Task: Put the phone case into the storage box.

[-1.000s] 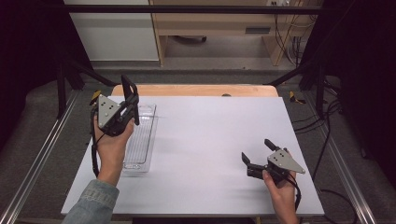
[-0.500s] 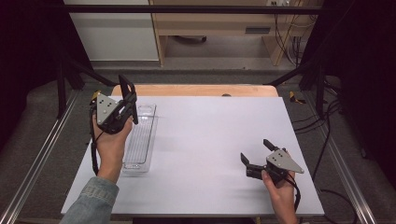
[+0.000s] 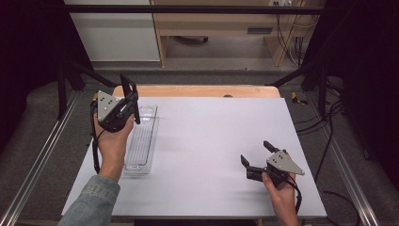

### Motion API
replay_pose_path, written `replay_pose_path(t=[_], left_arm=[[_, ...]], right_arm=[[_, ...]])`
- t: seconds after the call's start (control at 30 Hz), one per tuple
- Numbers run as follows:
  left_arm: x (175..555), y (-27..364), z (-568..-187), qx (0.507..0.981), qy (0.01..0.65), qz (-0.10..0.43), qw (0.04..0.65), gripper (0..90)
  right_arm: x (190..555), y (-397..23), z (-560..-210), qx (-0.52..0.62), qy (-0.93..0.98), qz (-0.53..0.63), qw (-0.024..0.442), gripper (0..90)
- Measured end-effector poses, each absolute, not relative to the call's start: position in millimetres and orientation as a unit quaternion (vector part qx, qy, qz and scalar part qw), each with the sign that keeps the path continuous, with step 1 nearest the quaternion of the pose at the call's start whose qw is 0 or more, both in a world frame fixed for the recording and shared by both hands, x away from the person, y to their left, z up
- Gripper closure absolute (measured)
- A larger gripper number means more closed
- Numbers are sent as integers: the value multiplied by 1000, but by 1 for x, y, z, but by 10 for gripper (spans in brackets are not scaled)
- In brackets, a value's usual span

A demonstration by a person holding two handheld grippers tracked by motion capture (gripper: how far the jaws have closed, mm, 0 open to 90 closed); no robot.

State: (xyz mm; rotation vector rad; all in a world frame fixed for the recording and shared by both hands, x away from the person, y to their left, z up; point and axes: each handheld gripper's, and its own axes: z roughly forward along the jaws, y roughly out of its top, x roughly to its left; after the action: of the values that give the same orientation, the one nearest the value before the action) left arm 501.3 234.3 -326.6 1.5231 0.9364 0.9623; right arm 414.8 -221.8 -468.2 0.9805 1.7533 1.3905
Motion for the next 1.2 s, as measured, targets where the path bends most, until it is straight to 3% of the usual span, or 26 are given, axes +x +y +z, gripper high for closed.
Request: replay_pose_path(t=[0.37,1.2], left_arm=[[516,241,-332,621,427,380,536,858],[540,240,-338,620,442,369,533,858]], right_arm=[[415,-221,-469,376,676,535,339,45],[415,-221,-470,376,677,537,335,46]])
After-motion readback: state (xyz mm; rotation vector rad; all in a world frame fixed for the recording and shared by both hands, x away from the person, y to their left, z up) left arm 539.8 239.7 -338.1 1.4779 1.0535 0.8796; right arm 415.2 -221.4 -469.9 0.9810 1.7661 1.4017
